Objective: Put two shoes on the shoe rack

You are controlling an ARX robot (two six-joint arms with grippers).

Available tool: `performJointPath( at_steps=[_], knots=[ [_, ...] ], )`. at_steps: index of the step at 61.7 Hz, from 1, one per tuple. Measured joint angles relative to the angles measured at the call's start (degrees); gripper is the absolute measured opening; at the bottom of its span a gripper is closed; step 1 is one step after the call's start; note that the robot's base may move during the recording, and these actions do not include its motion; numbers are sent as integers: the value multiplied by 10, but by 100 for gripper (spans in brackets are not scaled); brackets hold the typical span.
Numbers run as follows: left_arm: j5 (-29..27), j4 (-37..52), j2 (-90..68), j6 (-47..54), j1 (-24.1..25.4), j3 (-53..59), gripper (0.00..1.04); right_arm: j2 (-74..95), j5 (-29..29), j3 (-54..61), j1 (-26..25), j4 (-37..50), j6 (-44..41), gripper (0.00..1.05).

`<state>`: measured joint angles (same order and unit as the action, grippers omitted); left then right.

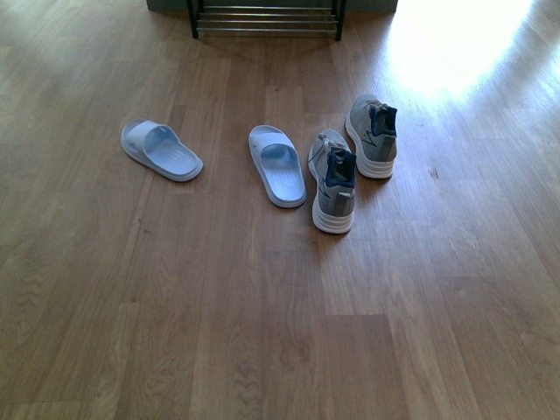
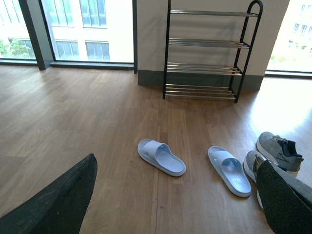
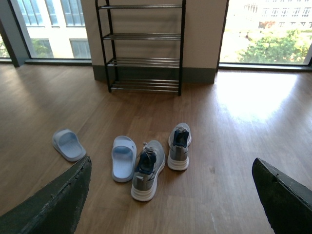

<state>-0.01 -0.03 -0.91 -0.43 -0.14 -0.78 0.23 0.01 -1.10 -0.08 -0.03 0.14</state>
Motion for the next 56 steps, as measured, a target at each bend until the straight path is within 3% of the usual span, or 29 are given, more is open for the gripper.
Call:
performJointPath(
  at_steps=[56],
  knots=[
    [0,0,0,0,0,0,95,0,0,0,0,0,0,96]
  ],
)
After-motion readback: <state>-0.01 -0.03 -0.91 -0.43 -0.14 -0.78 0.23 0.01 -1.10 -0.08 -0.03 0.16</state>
